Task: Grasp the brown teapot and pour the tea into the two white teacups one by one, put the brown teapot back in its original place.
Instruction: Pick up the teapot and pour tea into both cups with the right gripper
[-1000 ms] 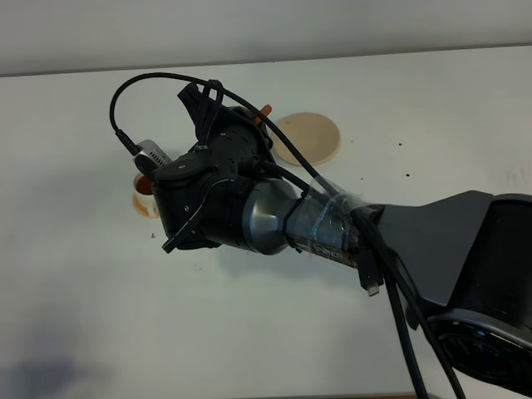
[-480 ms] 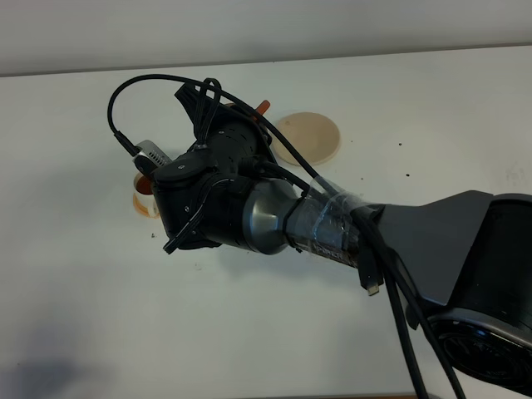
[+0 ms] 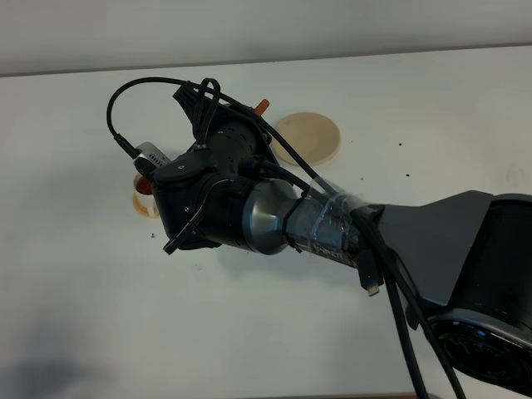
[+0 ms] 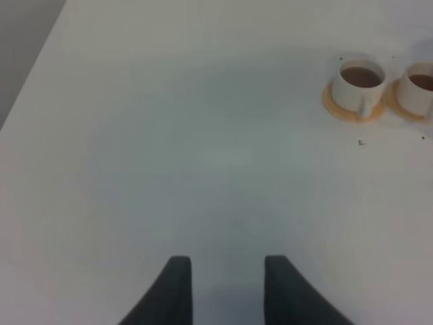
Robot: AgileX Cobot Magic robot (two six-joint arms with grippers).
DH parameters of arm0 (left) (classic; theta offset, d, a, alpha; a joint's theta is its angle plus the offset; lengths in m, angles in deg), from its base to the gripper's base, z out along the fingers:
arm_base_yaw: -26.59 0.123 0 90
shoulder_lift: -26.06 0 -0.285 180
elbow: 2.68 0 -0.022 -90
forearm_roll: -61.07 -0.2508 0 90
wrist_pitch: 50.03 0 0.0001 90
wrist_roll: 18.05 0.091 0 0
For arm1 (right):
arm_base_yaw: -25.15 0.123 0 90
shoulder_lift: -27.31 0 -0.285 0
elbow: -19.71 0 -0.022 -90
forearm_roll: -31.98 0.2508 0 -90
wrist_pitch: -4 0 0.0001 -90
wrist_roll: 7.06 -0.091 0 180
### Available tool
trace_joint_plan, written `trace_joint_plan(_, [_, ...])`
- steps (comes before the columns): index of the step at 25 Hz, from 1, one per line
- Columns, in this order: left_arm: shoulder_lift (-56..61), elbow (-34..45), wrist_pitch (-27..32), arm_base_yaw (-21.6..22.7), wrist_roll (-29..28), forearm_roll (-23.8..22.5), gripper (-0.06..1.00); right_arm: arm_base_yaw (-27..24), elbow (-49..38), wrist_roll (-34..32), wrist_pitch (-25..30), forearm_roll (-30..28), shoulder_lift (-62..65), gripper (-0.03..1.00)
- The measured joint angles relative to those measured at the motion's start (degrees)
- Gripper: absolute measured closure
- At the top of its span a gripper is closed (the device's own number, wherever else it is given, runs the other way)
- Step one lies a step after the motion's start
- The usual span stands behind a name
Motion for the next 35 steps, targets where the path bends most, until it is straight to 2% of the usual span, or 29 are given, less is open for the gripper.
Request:
trace_joint_plan(6, [0.0, 0.0, 0.0, 0.0, 0.0, 0.0, 0.68, 0.25, 0.0, 0.0, -0.11, -2.06, 0.0, 0.87])
trace_joint_plan(27, [0.0, 0.0, 0.0, 0.0, 0.0, 0.0, 0.68, 0.54, 0.0, 0.44, -0.35, -2.52, 0.0, 0.87])
trace_joint_plan(30, [0.0, 0.0, 0.0, 0.0, 0.0, 0.0, 0.68, 0.54, 0.0, 0.44, -0.35, -1.57, 0.0, 0.87])
trace_joint_plan(35, [0.0, 0.0, 0.0, 0.0, 0.0, 0.0, 0.68, 0.54, 0.0, -0.01, -0.08, 3.26, 0.0, 0.87])
